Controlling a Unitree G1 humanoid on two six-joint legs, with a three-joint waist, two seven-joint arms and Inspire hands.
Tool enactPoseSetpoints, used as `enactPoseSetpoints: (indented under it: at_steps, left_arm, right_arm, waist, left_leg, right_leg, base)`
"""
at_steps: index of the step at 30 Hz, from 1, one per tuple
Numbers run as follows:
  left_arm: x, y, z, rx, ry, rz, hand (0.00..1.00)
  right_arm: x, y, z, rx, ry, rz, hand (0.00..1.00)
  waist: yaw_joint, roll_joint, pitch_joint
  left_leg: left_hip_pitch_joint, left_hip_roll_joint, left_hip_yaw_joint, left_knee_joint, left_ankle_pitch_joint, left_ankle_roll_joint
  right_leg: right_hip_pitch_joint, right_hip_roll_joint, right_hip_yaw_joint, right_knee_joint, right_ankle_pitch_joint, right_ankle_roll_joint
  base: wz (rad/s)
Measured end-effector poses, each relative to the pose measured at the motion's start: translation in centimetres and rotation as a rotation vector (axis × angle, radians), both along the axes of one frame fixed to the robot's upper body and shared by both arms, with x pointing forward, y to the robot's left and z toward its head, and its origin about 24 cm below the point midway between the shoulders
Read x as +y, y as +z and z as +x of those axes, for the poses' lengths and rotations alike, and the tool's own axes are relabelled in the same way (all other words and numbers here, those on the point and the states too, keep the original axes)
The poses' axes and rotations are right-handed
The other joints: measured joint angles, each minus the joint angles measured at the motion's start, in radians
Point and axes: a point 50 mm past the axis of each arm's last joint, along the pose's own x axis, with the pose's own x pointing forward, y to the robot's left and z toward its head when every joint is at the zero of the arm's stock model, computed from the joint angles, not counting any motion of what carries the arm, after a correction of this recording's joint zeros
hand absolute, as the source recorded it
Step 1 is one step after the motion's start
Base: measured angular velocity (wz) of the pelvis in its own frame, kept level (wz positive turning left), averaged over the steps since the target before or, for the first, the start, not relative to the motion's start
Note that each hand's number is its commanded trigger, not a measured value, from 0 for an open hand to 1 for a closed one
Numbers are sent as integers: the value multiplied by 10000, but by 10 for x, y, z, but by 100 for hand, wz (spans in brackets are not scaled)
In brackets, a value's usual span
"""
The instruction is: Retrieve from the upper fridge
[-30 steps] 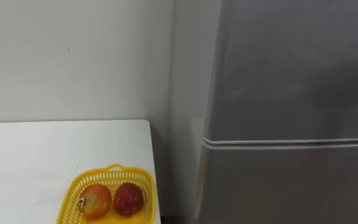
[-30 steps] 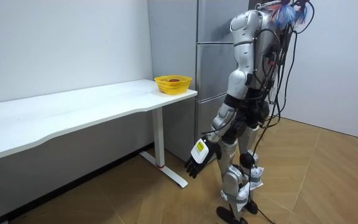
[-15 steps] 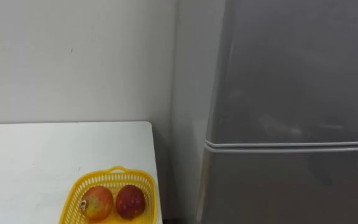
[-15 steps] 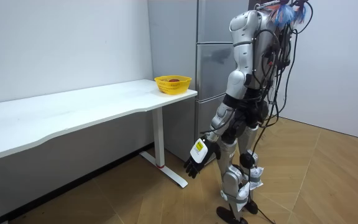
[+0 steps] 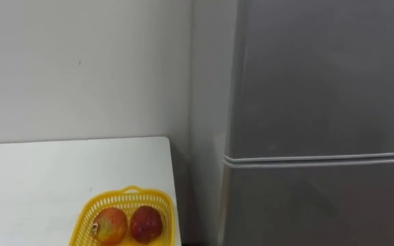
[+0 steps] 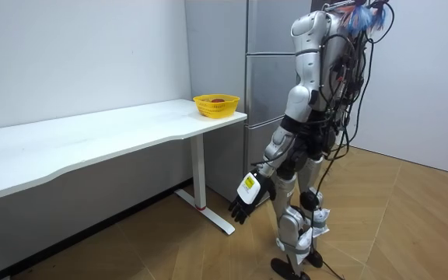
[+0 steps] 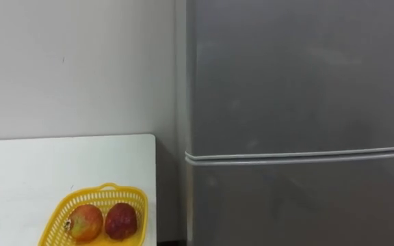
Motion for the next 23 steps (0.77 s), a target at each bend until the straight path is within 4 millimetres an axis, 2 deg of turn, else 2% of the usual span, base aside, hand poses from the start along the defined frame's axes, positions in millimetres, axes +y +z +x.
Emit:
enactPoseSetpoints:
  at_steps: [3, 4, 9, 13, 18, 23]
  left_arm:
    - [-1, -1, 3, 179, -239, -242, 0]
    - [-1, -1, 3, 217, -218, -272, 0]
    - [-7, -4, 1, 677, -632, -228, 0]
    - [-10, -5, 0, 825, -530, -287, 0]
    - [-15, -8, 2, 1256, -889, -428, 0]
    - [-18, -9, 7, 1435, -1045, -635, 0]
  right_arm:
    - [13, -14, -33, 1101, -714, 1577, 0]
    - [15, -16, -37, 1238, -795, 1819, 0]
    - [37, -26, -65, 3085, 614, 3361, 0]
    - [45, -29, -72, 4150, 1948, 3893, 0]
    - [54, -32, -64, 5229, 3772, 4362, 0]
    - [57, -34, -56, 5443, 4195, 4696, 0]
  waist:
    - [-28, 1, 6]
    - [-20, 2, 6]
    - [42, 20, 16]
    - [38, 76, 19]
    - [147, 172, 30]
    - [174, 197, 36]
  left_leg:
    - [44, -63, -218, -84, -8, 12]
    - [46, -66, -220, -85, -9, 14]
    - [91, -80, -228, -76, -13, 23]
    - [129, -78, -229, -83, -14, 23]
    - [216, -80, -229, -87, -15, 25]
    - [219, -79, -239, -94, -14, 25]
  right_leg:
    - [90, -28, -64, -85, -55, 50]
    - [91, -31, -66, -81, -57, 53]
    - [138, -37, -71, -78, -56, 56]
    - [150, -35, -77, -81, -57, 55]
    - [203, -39, -73, -42, -67, 50]
    - [216, -40, -83, -35, -69, 46]
  base:
    - [14]
    - [8]
    - [0]
    - [0]
    - [0]
    - [0]
